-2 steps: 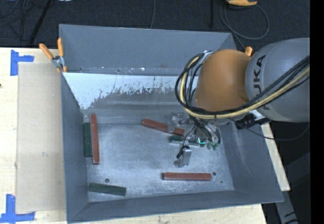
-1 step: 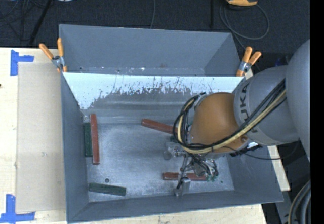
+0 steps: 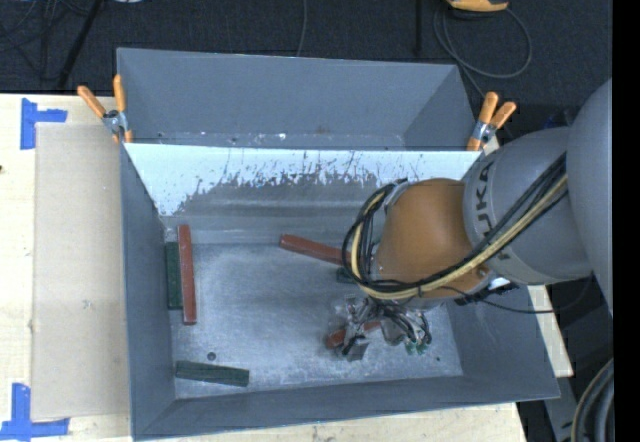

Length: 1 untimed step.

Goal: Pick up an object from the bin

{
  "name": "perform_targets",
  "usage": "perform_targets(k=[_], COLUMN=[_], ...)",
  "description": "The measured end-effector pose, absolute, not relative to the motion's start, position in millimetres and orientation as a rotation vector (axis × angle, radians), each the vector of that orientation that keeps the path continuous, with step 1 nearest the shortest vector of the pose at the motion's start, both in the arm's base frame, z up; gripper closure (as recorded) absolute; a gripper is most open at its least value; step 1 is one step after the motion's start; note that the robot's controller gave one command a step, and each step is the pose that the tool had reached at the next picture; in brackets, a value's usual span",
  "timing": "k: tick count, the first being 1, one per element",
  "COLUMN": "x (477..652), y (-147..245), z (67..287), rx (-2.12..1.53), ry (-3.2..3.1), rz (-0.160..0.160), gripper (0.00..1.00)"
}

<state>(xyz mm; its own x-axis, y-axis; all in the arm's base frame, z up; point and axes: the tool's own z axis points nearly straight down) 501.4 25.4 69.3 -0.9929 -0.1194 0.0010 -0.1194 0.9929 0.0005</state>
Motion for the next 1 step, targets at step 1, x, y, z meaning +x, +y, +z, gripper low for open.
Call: perform_targets(k=[1], x=[501.3], y=[25.3], z=[69.2], rx=[0.185], ry=[-3.135], rz=[-0.001], gripper=[0.00])
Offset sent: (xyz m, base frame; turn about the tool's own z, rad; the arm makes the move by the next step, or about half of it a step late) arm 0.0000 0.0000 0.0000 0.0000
